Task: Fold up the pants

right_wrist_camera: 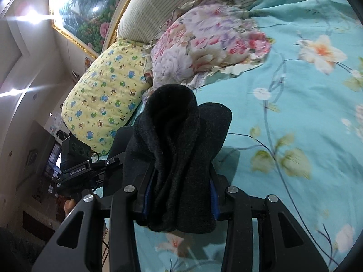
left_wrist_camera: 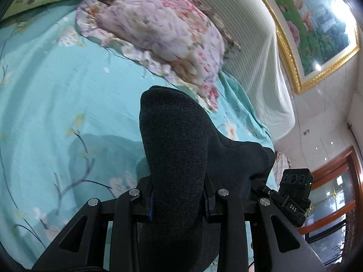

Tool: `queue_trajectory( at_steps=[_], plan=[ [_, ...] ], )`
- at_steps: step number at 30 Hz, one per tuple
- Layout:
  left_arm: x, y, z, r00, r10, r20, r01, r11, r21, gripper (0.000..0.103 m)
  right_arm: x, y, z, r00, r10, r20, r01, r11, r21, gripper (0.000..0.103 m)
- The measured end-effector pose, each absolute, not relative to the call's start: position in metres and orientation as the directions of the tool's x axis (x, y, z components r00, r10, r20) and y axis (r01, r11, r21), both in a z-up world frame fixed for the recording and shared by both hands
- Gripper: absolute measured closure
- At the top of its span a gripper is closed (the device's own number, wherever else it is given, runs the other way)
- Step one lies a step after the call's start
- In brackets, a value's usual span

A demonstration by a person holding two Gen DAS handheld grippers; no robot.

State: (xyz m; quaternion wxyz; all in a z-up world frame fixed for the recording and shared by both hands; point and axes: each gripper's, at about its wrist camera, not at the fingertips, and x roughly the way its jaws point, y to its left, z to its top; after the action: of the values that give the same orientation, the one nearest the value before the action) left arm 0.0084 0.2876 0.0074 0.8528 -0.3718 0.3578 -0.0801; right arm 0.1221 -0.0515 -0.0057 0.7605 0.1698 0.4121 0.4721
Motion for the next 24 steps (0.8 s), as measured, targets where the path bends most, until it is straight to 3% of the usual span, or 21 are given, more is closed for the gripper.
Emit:
queue_trajectory(
  at_steps=[15, 19, 24],
  plan=[
    [0.028, 0.307, -0.005, 0.727, -0.345, -0.594, -0.19, 0.73, -0.657, 0.072, 0.155, -0.006, -0.015, 0.184, 0.843, -0.505, -0.588, 0.507, 0.63, 0.061],
    [0.031, 0.307, -0.012, 0.718, -0.339, -0.608, -0.202, 0.734, -0.648, 0.07, 0.162, -0.004, -0.023, 0.184, 0.828, -0.529, -0.584, 0.526, 0.619, 0.057],
    [0.032, 0.306, -0.02, 0.708, -0.323, -0.629, -0.222, 0.743, -0.631, 0.06, 0.167, -0.006, -0.031, 0.212, 0.802, -0.558, -0.579, 0.563, 0.59, 0.045]
  ],
)
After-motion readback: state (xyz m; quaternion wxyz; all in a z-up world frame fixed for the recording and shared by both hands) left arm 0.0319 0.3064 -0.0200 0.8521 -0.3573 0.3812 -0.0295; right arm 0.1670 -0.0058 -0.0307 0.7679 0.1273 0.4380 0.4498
